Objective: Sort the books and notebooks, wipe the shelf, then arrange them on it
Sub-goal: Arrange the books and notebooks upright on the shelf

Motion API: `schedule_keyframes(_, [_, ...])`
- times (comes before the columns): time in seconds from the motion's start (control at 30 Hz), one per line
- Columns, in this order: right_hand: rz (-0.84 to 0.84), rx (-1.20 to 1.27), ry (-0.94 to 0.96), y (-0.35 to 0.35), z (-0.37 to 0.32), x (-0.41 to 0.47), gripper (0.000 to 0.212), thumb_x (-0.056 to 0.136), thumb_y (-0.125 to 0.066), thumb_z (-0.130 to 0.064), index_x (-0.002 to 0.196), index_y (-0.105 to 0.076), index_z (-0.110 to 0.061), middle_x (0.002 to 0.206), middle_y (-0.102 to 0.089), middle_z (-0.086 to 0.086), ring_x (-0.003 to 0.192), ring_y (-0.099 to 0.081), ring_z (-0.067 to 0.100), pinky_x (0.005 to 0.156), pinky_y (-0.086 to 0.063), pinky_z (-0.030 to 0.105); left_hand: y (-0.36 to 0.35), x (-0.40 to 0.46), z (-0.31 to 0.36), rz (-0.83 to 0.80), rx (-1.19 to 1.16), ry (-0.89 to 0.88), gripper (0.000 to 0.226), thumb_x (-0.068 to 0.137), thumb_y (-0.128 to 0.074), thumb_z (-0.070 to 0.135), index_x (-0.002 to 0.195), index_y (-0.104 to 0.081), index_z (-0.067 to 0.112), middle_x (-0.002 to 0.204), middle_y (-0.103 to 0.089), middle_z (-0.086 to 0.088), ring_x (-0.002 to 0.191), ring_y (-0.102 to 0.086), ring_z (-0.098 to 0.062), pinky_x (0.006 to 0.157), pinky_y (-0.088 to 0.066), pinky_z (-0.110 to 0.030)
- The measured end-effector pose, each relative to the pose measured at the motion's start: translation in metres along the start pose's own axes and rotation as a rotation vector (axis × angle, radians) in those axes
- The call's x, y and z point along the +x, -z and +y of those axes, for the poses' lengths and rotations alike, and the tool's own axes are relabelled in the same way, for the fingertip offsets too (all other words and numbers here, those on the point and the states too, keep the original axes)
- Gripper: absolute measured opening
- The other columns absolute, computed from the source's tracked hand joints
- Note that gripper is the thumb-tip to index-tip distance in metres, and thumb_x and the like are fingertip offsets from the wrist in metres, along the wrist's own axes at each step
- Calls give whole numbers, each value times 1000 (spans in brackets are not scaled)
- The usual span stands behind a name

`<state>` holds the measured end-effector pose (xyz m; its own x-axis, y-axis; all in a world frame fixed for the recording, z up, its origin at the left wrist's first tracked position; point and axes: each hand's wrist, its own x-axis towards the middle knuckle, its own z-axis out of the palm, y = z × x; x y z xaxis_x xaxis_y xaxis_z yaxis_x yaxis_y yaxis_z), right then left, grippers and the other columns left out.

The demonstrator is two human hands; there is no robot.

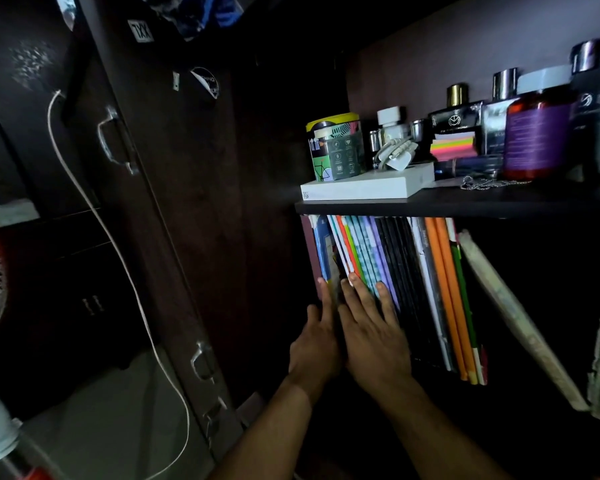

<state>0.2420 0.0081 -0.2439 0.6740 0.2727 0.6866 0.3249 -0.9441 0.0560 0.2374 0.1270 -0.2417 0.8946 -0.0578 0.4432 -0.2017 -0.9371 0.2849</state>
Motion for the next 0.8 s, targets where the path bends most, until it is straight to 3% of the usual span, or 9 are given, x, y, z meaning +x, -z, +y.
schedule_keyframes(0.07, [-2,-8,-2,1,0,0,83,78,-76,-42,149,-48,-9,162,-33,14,155,-14,28,125,0,52,-2,2,2,-28,26,11,105,105,-46,36,133,55,34,139,-42,-6,97,-63,-19,59,-52,-33])
schedule_keyframes(0.13, [-7,-11,2,2,0,0,80,82,-73,-42,150,-47,-10,162,-32,13,156,-12,27,125,1,52,-2,2,5,-22,18,39,101,105,-45,36,138,50,36,140,-44,-5,99,-65,-22,63,-53,-36])
schedule_keyframes(0.27, [-6,10,5,0,-2,0,72,88,-63,-45,151,-46,-12,164,-30,11,157,-8,26,125,2,52,2,-2,6,100,-52,-2,82,107,-42,44,156,24,38,139,-42,-1,94,-62,-16,67,-53,-34])
schedule_keyframes(0.43, [2,32,-3,0,-1,0,69,91,-55,-44,151,-45,-11,164,-30,10,157,-9,25,125,2,52,3,-4,4,195,-90,-82,70,107,-46,29,161,-3,38,123,-48,-1,89,-63,-21,65,-50,-29])
schedule_keyframes(0.67, [41,48,-2,-1,-3,0,80,82,-67,-41,152,-43,-9,161,-35,13,155,-17,27,124,-7,54,2,-1,4,145,-50,-91,74,105,-49,32,163,-3,31,136,-40,1,100,-59,-17,69,-48,-25])
schedule_keyframes(0.8, [29,15,-1,-1,-3,1,85,82,-66,-43,154,-37,-9,162,-32,14,156,-12,29,124,-3,54,0,3,2,121,-52,-134,77,104,-49,32,163,0,28,147,-33,2,107,-58,-14,75,-55,-25])
